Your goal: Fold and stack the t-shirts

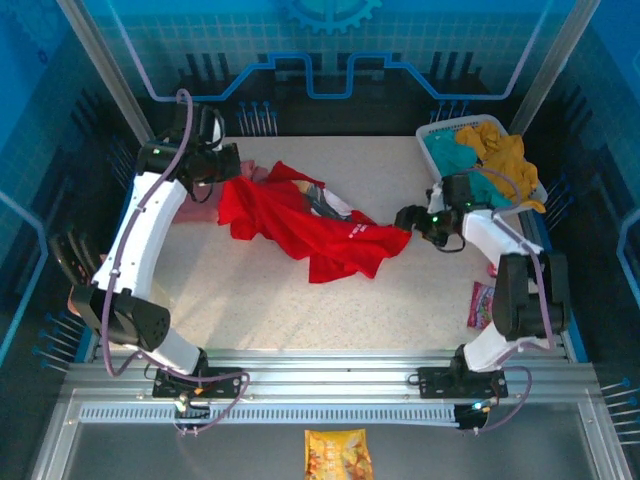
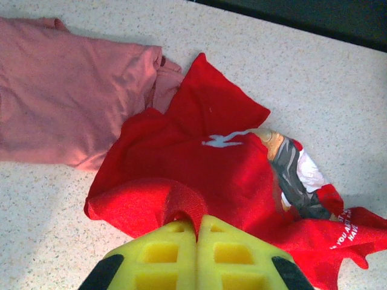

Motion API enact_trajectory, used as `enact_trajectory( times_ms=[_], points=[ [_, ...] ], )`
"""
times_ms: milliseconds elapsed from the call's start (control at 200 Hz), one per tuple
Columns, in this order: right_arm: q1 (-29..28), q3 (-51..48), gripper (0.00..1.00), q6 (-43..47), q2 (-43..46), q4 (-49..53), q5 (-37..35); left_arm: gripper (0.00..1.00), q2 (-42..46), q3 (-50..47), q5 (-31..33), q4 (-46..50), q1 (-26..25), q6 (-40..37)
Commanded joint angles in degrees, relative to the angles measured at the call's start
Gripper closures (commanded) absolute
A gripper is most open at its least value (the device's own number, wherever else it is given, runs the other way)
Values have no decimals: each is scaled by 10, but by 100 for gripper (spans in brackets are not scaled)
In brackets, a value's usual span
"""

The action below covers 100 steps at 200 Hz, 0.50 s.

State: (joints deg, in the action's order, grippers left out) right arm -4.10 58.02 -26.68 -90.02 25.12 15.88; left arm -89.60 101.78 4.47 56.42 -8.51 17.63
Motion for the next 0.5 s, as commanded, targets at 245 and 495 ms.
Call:
enact_trajectory(
  times_ms=[245, 495],
  points=[
    [-204, -140, 27, 28, 173, 35, -160, 100, -8, 0, -16, -4, 6, -7],
    [-294, -142, 28, 61, 86, -16, -207, 100, -2, -12, -26, -10, 6, -1]
  ],
)
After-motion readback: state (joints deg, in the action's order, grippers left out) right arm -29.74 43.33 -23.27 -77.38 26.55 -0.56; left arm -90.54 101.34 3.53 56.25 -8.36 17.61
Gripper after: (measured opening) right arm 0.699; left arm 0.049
